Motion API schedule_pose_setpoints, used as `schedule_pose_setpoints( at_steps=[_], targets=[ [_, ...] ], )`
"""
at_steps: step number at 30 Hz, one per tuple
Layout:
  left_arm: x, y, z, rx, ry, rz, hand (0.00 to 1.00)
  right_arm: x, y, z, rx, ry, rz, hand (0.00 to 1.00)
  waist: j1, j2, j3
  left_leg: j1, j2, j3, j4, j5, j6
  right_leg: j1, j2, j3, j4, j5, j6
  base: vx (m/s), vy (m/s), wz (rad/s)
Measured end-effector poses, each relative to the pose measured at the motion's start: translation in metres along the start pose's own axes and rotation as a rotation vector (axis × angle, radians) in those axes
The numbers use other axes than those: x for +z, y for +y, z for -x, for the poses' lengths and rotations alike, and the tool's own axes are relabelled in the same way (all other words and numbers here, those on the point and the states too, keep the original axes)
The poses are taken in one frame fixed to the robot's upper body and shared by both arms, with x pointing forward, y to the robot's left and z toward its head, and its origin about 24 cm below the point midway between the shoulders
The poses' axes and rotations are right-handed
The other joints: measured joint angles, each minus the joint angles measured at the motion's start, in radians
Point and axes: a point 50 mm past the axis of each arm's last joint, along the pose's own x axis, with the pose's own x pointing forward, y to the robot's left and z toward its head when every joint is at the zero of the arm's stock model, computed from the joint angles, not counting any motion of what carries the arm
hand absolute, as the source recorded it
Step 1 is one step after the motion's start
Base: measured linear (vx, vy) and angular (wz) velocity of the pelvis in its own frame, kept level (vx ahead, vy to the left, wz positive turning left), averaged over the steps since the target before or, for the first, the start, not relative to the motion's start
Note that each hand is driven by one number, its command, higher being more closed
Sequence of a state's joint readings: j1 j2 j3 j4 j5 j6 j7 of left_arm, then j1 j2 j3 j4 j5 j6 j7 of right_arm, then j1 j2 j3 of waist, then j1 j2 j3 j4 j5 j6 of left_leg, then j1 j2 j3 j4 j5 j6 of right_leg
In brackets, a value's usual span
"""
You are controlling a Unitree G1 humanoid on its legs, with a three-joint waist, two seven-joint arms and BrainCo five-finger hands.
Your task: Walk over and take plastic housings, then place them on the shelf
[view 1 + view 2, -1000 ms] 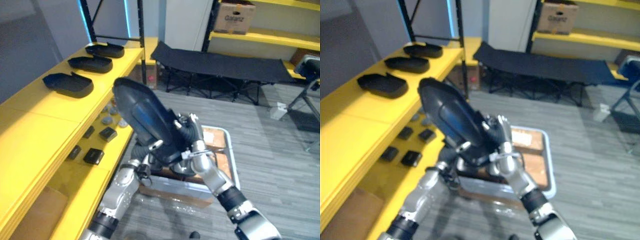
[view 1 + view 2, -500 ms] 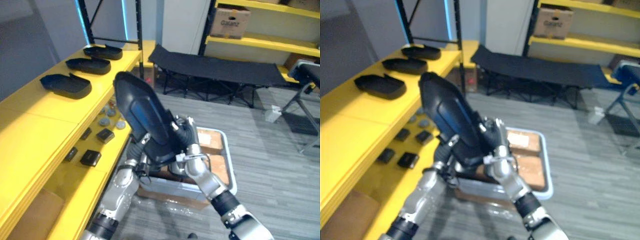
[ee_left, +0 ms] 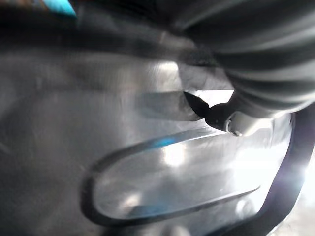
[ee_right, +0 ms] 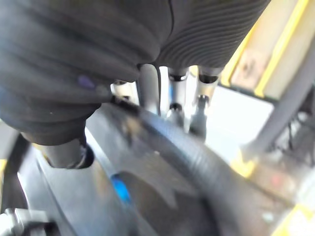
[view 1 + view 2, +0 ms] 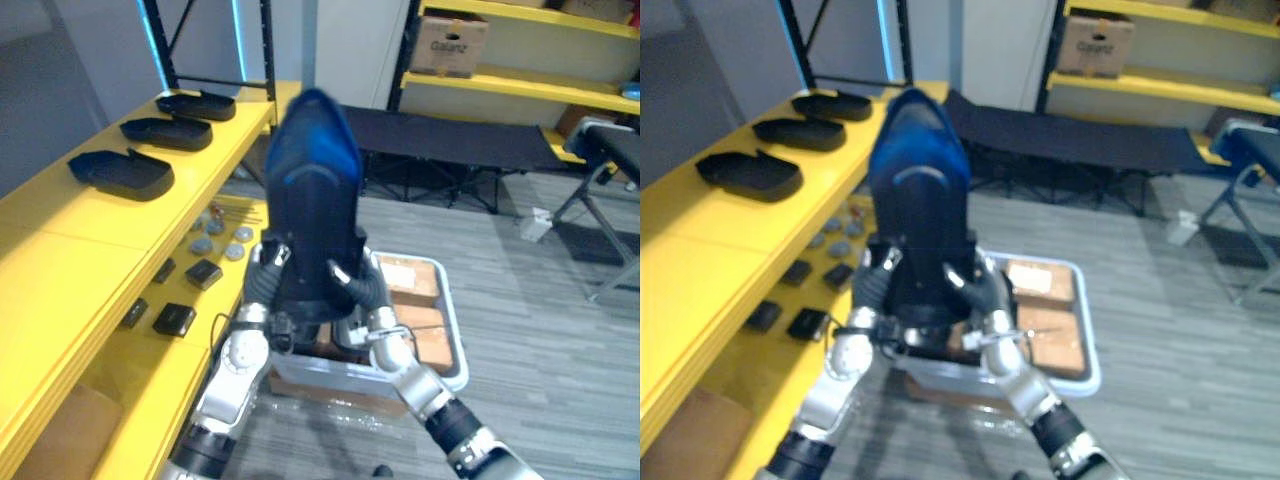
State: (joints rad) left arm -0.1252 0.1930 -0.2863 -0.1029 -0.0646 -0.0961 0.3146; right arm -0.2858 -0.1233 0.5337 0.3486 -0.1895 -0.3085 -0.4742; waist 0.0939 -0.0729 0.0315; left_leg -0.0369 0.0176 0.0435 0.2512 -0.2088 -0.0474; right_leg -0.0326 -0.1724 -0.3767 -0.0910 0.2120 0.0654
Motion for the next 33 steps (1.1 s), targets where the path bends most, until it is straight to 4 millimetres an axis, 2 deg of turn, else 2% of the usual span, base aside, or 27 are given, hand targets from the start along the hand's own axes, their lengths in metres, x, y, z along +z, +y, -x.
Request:
schedule_pose_setpoints(
  at_steps=[5, 7, 10, 11, 12, 13, 14, 16, 19, 21, 23, 26, 29, 31, 33],
  targets=[
    [0.02, -0.002, 0.0, 0.02, -0.11, -0.083, 1.0, 0.002, -0.001, -0.002, 0.067, 0.043, -0.206, 0.0, 0.0, -0.002, -0.001, 0.0, 0.0, 0.001, 0.004, 0.0, 0.0, -0.001, 0.002, -0.003, 0.0, -0.012, -0.016, 0.0, 0.0, 0.0],
    [0.034, 0.001, -0.001, 0.049, -0.18, -0.103, 1.0, 0.01, -0.011, -0.008, 0.12, 0.018, -0.342, 0.0, 0.0, -0.002, -0.001, 0.0, 0.002, 0.002, 0.003, -0.001, -0.001, -0.001, 0.004, -0.003, 0.0, -0.016, -0.021, 0.0, 0.0, 0.0],
    [0.047, 0.004, 0.0, 0.099, -0.253, -0.121, 1.0, 0.022, -0.025, -0.014, 0.191, -0.057, -0.428, 0.0, 0.0, -0.002, -0.001, 0.002, 0.004, 0.002, 0.003, -0.001, -0.001, -0.001, 0.007, -0.003, 0.0, -0.018, -0.021, 0.0, 0.0, 0.0],
    [0.056, 0.007, 0.002, 0.132, -0.316, -0.178, 1.0, 0.032, -0.04, -0.018, 0.26, -0.119, -0.478, 0.0, 0.002, -0.002, -0.001, 0.003, 0.004, 0.003, 0.002, -0.001, -0.002, 0.0, 0.008, -0.003, 0.0, -0.018, -0.021, 0.0, 0.0, 0.0],
    [0.057, 0.008, 0.003, 0.141, -0.325, -0.187, 1.0, 0.033, -0.044, -0.019, 0.272, -0.128, -0.49, 0.0, 0.002, -0.002, -0.001, 0.003, 0.004, 0.003, 0.001, -0.001, -0.002, 0.0, 0.008, -0.003, 0.0, -0.018, -0.021, 0.0, 0.0, 0.0],
    [0.06, 0.012, 0.004, 0.174, -0.353, -0.217, 1.0, 0.04, -0.057, -0.02, 0.299, -0.177, -0.515, 0.0, 0.002, -0.002, -0.001, 0.005, 0.004, 0.006, 0.001, -0.002, -0.002, 0.0, 0.01, -0.002, 0.0, -0.018, -0.021, 0.01, 0.004, -0.07],
    [0.061, 0.019, 0.005, 0.218, -0.368, -0.259, 1.0, 0.049, -0.072, -0.021, 0.315, -0.236, -0.53, 0.0, 0.002, -0.002, -0.001, 0.008, 0.006, 0.011, -0.001, -0.003, -0.004, 0.0, 0.013, 0.002, 0.0, -0.018, -0.021, 0.02, 0.0, -0.1],
    [0.058, 0.028, 0.007, 0.273, -0.362, -0.31, 1.0, 0.063, -0.086, -0.022, 0.324, -0.314, -0.544, 0.0, 0.002, -0.002, -0.001, 0.016, 0.01, 0.021, -0.003, -0.005, -0.007, 0.0, 0.018, 0.015, 0.0, -0.018, -0.021, 0.01, -0.01, -0.18],
    [0.045, 0.041, 0.012, 0.352, -0.306, -0.385, 1.0, 0.094, -0.113, -0.018, 0.32, -0.5, -0.65, 0.0, -0.004, -0.002, 0.0, 0.021, 0.017, 0.032, -0.006, -0.008, -0.01, -0.004, 0.024, 0.025, 0.0, -0.02, -0.021, 0.01, -0.014, -0.12],
    [0.036, 0.047, 0.015, 0.386, -0.26, -0.416, 1.0, 0.1, -0.123, -0.012, 0.307, -0.548, -0.651, 0.0, -0.006, -0.002, 0.0, 0.027, 0.021, 0.044, -0.011, -0.009, -0.012, -0.004, 0.027, 0.03, 0.0, -0.022, -0.021, 0.01, -0.009, -0.12],
    [0.027, 0.056, 0.02, 0.427, -0.209, -0.427, 1.0, 0.095, -0.131, -0.003, 0.265, -0.534, -0.621, 0.0, -0.007, -0.001, 0.001, 0.037, 0.025, 0.052, -0.017, -0.012, -0.015, -0.004, 0.032, 0.043, 0.0, -0.026, -0.021, 0.02, -0.01, -0.17],
    [0.021, 0.074, 0.029, 0.526, -0.159, -0.407, 1.0, 0.074, -0.14, 0.014, 0.134, -0.424, -0.587, 0.0, -0.027, 0.001, 0.003, 0.035, 0.035, 0.075, -0.025, -0.015, -0.016, -0.02, 0.038, 0.057, 0.0, -0.028, -0.022, 0.03, -0.013, -0.19],
    [0.017, 0.088, 0.034, 0.631, -0.125, -0.333, 1.0, 0.047, -0.146, 0.032, -0.039, -0.29, -0.651, 0.0, -0.037, 0.013, 0.01, 0.036, 0.038, 0.091, -0.035, -0.015, -0.017, -0.036, 0.044, 0.078, 0.0, -0.028, -0.023, 0.05, -0.002, -0.21],
    [0.015, 0.095, 0.039, 0.703, -0.111, -0.252, 1.0, 0.021, -0.144, 0.046, -0.168, -0.17, -0.705, 0.0, -0.052, 0.018, 0.012, 0.04, 0.04, 0.103, -0.035, -0.015, -0.018, -0.036, 0.05, 0.085, 0.001, -0.02, -0.015, 0.07, 0.01, -0.13],
    [0.015, 0.097, 0.042, 0.74, -0.118, -0.212, 1.0, 0.005, -0.142, 0.057, -0.256, -0.092, -0.742, 0.0, -0.054, 0.02, 0.014, 0.045, 0.042, 0.105, -0.036, -0.015, -0.018, -0.034, 0.052, 0.087, 0.009, -0.019, -0.015, 0.07, -0.002, -0.08]
  ],
)
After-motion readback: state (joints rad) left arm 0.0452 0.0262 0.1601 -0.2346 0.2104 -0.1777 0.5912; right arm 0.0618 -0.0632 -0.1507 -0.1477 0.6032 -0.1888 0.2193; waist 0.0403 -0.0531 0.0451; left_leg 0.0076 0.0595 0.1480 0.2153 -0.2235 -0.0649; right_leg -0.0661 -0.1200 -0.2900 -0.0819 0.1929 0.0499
